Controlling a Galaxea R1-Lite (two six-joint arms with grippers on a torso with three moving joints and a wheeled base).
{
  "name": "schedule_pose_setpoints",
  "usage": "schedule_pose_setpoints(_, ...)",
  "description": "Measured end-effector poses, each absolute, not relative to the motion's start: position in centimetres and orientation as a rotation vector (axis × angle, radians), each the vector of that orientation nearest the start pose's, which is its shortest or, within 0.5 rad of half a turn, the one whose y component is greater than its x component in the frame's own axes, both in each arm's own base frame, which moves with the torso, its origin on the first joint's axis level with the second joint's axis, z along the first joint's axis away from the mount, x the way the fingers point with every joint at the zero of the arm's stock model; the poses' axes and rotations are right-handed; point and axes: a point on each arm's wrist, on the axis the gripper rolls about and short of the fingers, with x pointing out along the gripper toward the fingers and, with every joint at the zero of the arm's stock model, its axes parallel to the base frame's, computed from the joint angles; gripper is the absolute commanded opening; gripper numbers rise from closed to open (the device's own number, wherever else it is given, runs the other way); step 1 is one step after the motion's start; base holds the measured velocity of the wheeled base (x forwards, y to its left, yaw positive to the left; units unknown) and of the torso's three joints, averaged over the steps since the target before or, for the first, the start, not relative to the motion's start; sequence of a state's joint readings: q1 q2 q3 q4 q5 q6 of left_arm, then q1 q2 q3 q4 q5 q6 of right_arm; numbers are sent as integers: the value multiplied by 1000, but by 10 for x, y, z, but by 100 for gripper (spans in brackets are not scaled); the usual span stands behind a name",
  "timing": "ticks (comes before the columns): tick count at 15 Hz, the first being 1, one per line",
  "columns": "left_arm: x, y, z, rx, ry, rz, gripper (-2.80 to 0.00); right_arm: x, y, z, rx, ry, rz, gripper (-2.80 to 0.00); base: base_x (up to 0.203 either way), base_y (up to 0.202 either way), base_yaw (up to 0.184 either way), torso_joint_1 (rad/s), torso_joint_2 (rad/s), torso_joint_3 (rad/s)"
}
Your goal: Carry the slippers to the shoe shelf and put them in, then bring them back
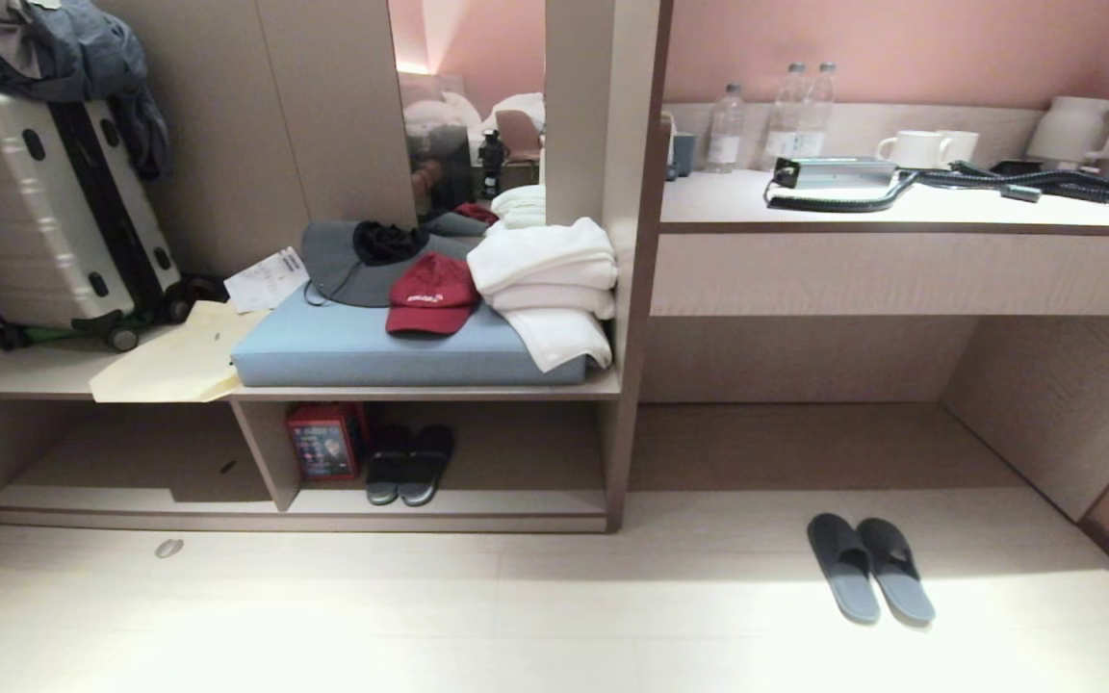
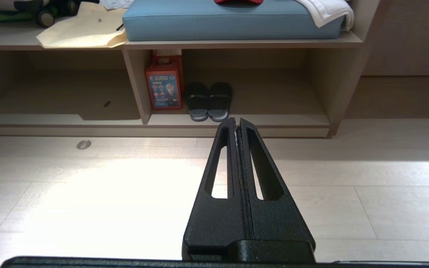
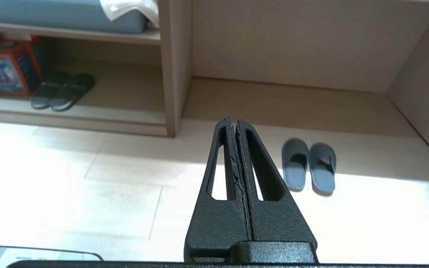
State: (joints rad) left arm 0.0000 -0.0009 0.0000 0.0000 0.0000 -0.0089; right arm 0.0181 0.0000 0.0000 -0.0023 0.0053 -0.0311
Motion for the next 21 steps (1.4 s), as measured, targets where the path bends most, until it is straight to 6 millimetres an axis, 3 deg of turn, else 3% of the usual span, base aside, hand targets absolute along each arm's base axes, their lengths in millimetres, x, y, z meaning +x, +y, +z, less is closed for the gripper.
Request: schedule_pose_setpoints(21,-23,0,75,-9,-1,0,-280,-23,0,76,-32,-4,24,-280,-196,0,1,3,1,2)
